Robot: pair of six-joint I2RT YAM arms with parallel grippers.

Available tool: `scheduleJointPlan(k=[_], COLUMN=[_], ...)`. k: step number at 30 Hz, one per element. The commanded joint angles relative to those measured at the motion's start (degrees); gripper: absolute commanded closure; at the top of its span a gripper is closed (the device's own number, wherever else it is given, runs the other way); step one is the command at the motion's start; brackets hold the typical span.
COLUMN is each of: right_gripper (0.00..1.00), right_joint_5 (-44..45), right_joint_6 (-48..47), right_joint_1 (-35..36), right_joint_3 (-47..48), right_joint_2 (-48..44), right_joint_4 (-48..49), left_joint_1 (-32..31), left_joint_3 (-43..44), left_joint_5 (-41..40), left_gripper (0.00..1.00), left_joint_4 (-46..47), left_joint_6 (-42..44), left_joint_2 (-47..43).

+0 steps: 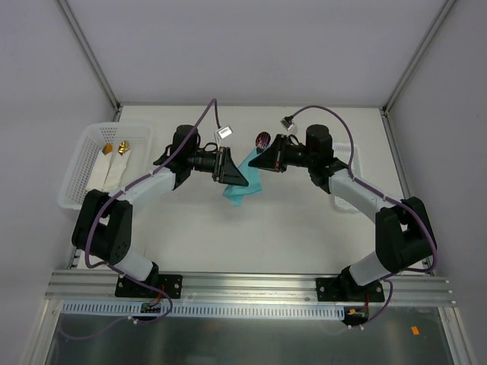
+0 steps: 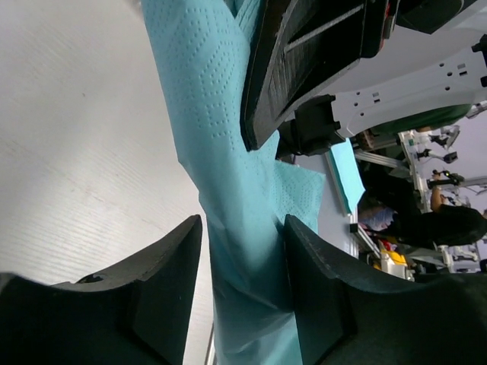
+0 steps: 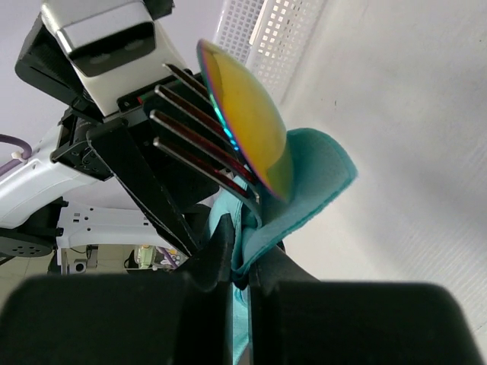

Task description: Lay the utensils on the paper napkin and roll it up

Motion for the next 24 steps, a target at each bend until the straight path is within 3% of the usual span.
scheduleJointPlan(k=[1,5,9,15,19,22,24], right_gripper=[1.0,1.0,1.0,1.0,1.0,1.0,0.91], right_joint_5=[-0.92,-0.74,-0.65,-1.0,-1.27,-0.92,-0.92], right_joint_6=[1.22,1.48,1.83,2.1,3.06,3.15,2.63], right_joint_1=[-0.12,-0.21,-0.21,-0.21,-0.03,0.41,0.67], right_joint_3=[0.97,1.49,2.02,3.08,3.52,4.74,6.76], right_joint_2=[-2.14,-2.14,-2.14,-1.18,-0.3,0.4,1.02], right_joint_4=[6.56,6.74,6.91,7.09,8.23,7.01,5.16], left_joint_1=[0.62,0.53,0.44,0.35,0.26,0.26,0.35], left_joint_3=[1.27,0.22,-1.45,-2.51,-2.68,-2.94,-2.95], left_joint_5=[4.4,5.11,5.02,4.67,3.35,0.64,-0.86], left_gripper=[0.51,0.5,0.56,0.72,0.99,1.0,1.0], left_joint_4=[-3.23,-4.54,-4.55,-4.55,-4.46,-4.55,-4.37], left_joint_6=[3.1,3.72,4.16,4.16,4.16,3.98,3.81], left_joint_2=[-3.41,-3.94,-4.46,-4.46,-4.64,-4.9,-5.17])
